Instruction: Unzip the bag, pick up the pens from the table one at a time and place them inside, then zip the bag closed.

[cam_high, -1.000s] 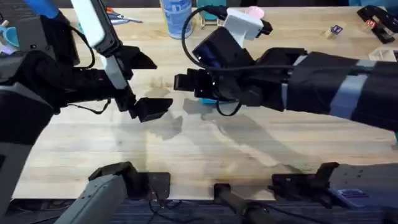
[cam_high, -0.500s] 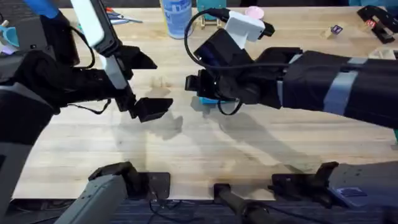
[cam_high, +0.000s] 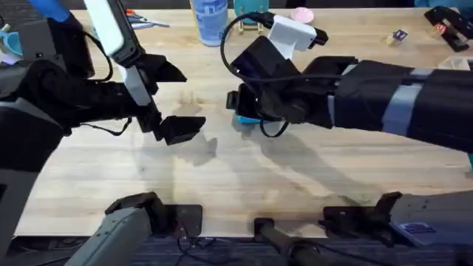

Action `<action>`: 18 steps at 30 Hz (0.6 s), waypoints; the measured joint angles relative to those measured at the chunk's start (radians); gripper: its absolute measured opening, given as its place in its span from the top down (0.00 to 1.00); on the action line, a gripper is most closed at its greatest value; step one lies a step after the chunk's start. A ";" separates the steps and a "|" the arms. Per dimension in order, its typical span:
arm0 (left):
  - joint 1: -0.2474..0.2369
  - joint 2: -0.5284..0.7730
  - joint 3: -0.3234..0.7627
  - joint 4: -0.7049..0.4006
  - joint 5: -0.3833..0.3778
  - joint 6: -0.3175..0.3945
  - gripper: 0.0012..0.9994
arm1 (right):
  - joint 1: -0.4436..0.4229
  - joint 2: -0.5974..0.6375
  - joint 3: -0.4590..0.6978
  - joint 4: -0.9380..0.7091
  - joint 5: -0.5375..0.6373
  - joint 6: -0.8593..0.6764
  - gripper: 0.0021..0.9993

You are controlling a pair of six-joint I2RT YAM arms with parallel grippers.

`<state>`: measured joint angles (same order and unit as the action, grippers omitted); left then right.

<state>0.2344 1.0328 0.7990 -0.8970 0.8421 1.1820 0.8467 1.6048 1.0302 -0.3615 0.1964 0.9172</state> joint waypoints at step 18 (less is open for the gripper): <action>0.000 0.000 0.000 0.000 0.000 0.000 0.01 | -0.001 0.000 0.000 -0.017 0.011 0.004 0.97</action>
<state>0.2344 1.0328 0.7990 -0.8970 0.8421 1.1820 0.8455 1.6051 1.0302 -0.3782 0.2070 0.9211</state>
